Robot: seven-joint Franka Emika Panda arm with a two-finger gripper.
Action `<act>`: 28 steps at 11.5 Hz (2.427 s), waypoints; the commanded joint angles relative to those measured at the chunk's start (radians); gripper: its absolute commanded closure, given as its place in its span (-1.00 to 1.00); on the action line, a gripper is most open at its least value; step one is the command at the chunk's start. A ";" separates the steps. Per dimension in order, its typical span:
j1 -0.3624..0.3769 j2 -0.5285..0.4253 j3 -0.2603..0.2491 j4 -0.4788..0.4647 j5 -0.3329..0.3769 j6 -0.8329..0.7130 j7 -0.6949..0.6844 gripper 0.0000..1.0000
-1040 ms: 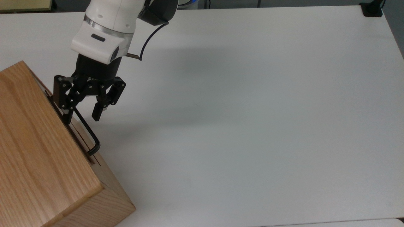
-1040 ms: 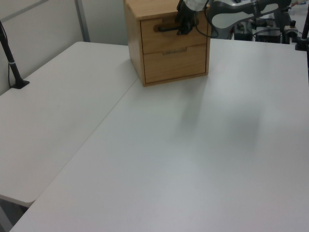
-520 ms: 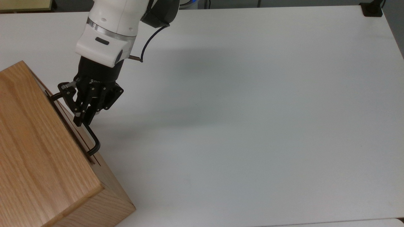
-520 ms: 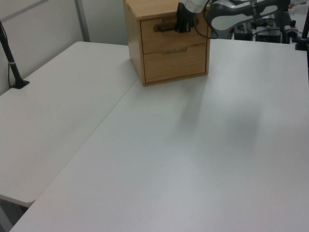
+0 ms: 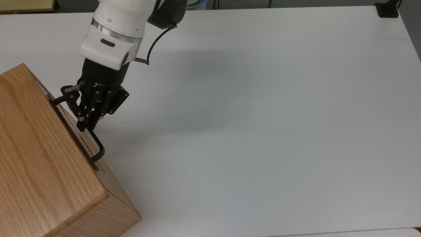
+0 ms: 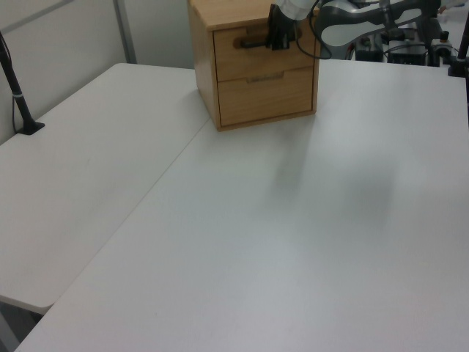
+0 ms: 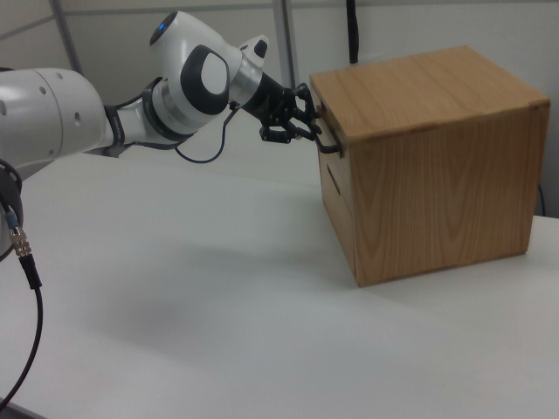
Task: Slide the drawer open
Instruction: 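Pull the handle away from the cabinet, sliding the drawer out, then open the gripper, release the handle and lift the gripper away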
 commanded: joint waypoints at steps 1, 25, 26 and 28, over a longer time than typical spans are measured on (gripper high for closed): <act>0.015 -0.111 0.003 -0.136 -0.064 0.005 0.157 0.95; 0.279 -0.348 0.012 -0.223 0.170 -0.382 0.418 -0.36; 0.278 -0.366 0.012 -0.221 0.239 -0.412 0.435 -0.39; 0.264 -0.401 0.010 -0.221 0.356 -0.509 0.470 -0.40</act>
